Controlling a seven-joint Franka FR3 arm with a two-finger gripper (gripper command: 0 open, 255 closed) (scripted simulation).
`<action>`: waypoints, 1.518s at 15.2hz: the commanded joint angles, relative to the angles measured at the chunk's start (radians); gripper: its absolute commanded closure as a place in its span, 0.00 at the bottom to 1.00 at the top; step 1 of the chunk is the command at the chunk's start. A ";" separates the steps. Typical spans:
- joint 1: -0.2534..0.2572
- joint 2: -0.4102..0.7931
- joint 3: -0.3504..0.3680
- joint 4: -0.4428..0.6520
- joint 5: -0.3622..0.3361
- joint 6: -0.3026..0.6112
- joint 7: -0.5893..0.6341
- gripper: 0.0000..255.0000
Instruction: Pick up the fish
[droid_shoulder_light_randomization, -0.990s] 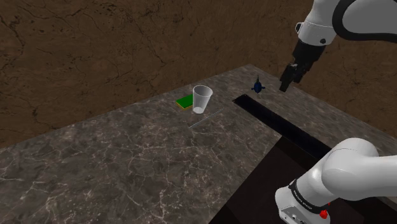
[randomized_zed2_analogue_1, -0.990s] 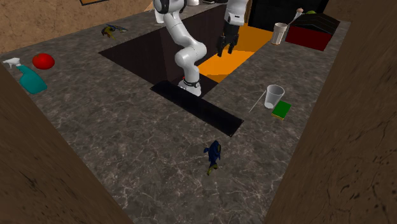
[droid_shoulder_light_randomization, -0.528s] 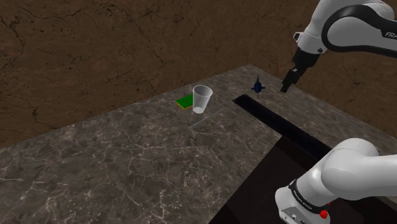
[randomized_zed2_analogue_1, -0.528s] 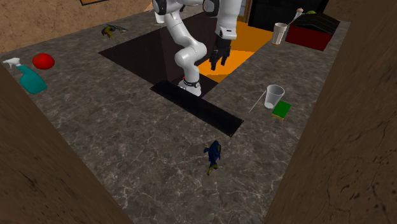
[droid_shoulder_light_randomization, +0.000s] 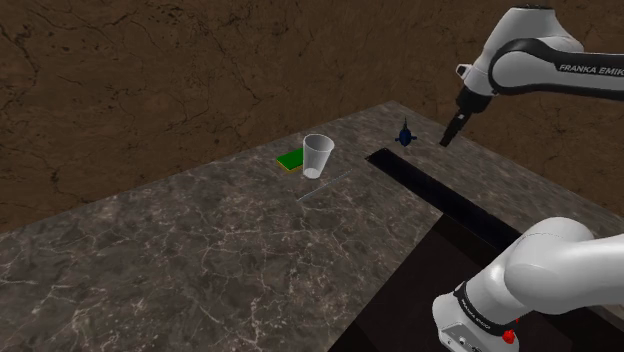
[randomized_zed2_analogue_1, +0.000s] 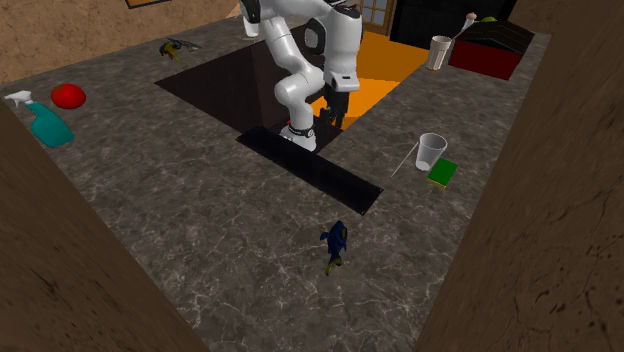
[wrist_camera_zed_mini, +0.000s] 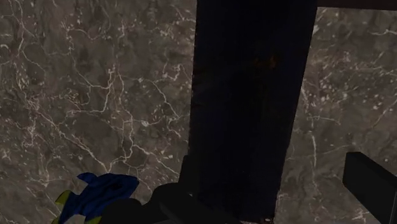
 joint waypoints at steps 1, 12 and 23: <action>0.007 0.056 -0.056 0.015 -0.011 0.063 -0.067 0.00; 0.112 0.453 -0.367 0.194 0.145 0.351 -0.505 0.00; -0.014 1.021 -0.385 0.584 0.721 0.381 -1.110 0.00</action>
